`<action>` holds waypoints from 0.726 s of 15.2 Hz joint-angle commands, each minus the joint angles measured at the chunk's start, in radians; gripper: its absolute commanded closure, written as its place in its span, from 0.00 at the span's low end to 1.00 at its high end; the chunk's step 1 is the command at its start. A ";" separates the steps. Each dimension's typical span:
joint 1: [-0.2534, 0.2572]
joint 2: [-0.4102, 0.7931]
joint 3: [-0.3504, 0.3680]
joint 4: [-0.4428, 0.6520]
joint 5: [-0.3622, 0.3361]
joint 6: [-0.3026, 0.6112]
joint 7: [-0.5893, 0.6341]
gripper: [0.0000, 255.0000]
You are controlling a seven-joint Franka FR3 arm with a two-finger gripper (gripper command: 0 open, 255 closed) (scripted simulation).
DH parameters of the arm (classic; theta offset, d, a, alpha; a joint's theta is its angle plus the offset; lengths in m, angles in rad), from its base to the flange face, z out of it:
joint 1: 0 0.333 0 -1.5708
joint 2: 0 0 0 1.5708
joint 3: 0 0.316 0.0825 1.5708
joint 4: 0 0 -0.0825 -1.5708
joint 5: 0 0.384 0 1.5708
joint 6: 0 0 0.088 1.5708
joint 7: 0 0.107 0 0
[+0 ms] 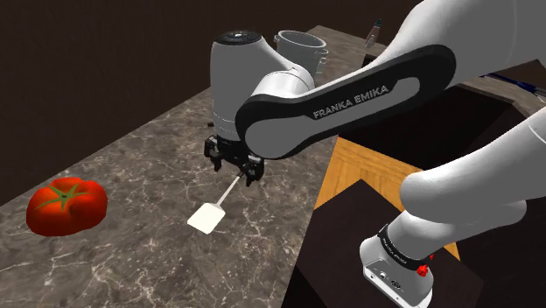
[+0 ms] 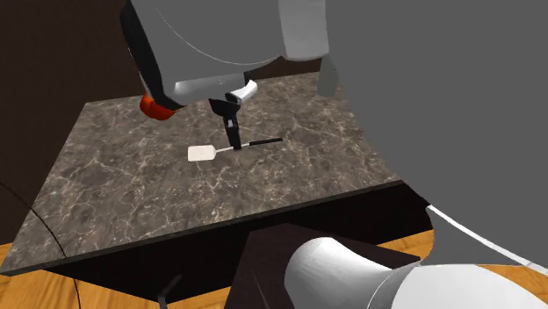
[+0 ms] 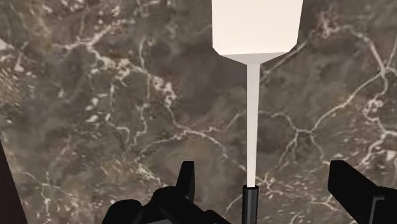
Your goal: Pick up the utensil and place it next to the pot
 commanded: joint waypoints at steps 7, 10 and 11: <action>-0.343 0.031 0.349 -0.031 -0.033 0.081 0.030 0.00; -0.343 0.031 0.349 -0.031 -0.033 0.081 0.030 0.00; -0.343 0.031 0.349 -0.031 -0.033 0.081 0.030 0.00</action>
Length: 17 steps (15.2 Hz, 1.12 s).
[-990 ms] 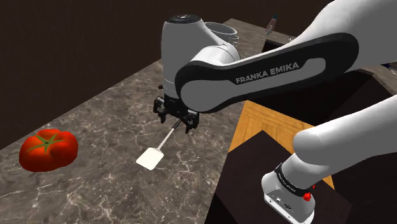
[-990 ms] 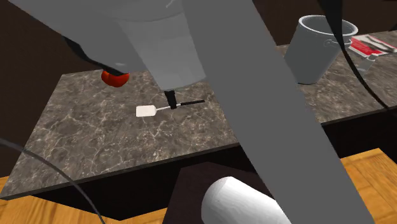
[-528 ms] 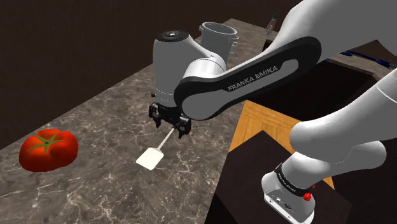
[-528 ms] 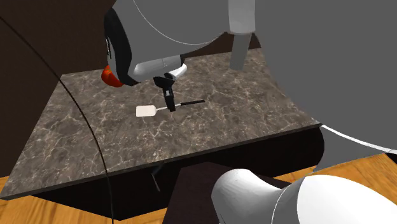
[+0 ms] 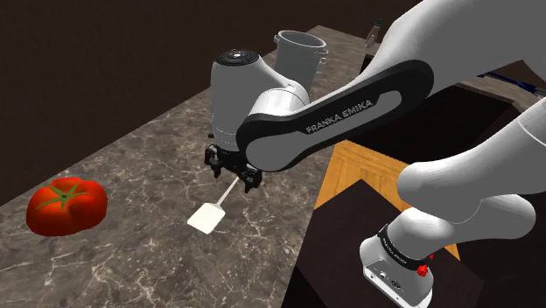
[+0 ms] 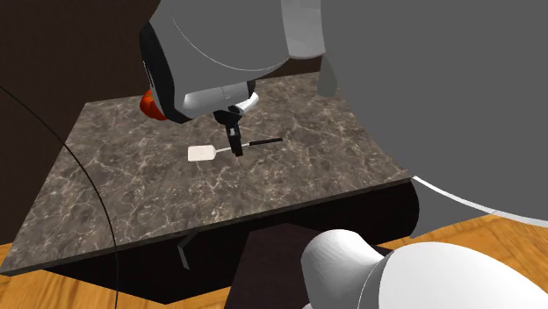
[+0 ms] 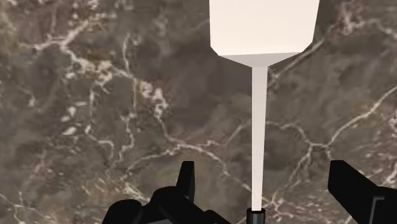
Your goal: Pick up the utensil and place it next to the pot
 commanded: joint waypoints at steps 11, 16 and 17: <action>0.000 0.000 0.000 0.000 0.000 0.000 0.000 1.00; -0.149 0.184 0.168 0.029 -0.230 -0.075 0.165 1.00; -0.155 0.205 0.177 0.036 -0.252 -0.092 0.181 1.00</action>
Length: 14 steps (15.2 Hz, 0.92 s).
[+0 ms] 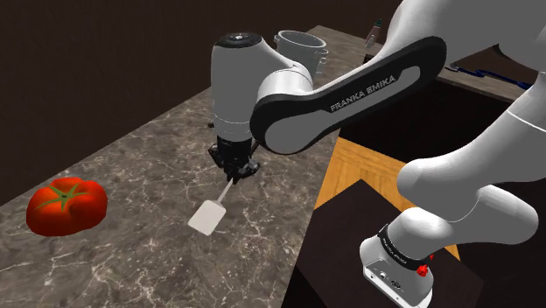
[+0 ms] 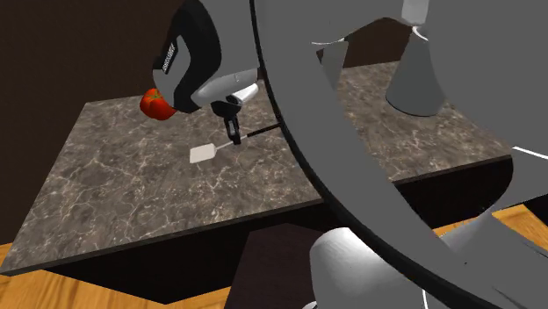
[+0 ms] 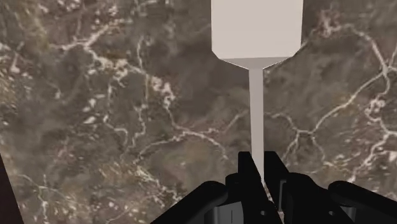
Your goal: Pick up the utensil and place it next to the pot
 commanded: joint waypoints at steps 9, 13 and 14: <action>-0.057 0.143 0.098 0.078 -0.130 -0.160 0.092 1.00; -0.073 0.177 0.131 0.113 -0.151 -0.220 0.108 1.00; -0.077 0.185 0.139 0.122 -0.155 -0.235 0.111 1.00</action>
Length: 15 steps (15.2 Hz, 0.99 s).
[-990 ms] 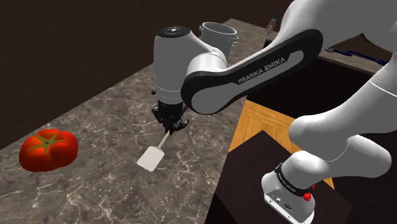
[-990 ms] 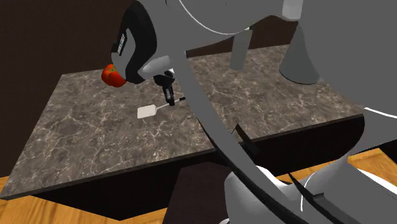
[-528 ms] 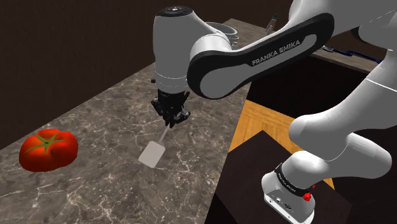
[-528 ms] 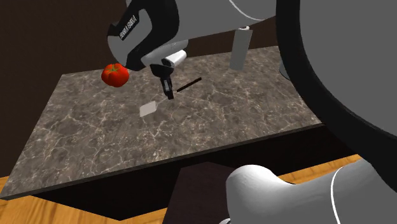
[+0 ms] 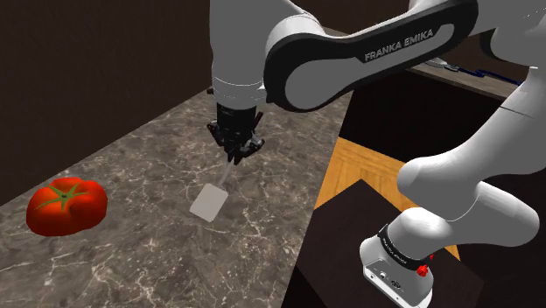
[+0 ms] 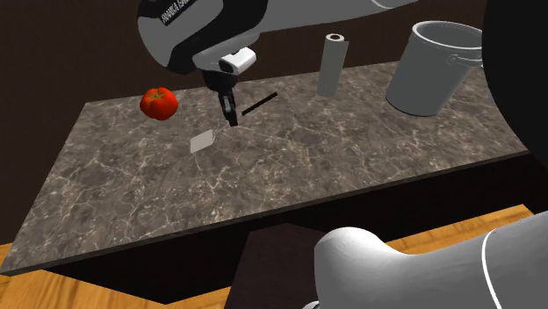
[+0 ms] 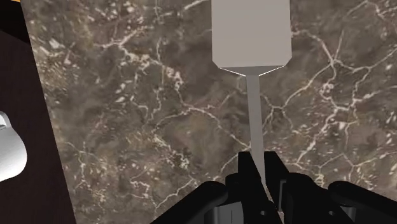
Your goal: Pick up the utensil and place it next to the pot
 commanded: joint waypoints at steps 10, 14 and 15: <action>-0.025 0.061 0.074 0.114 -0.025 -0.163 0.019 1.00; -0.027 0.069 0.091 0.160 -0.024 -0.217 0.018 1.00; -0.027 0.071 0.095 0.172 -0.024 -0.230 0.017 1.00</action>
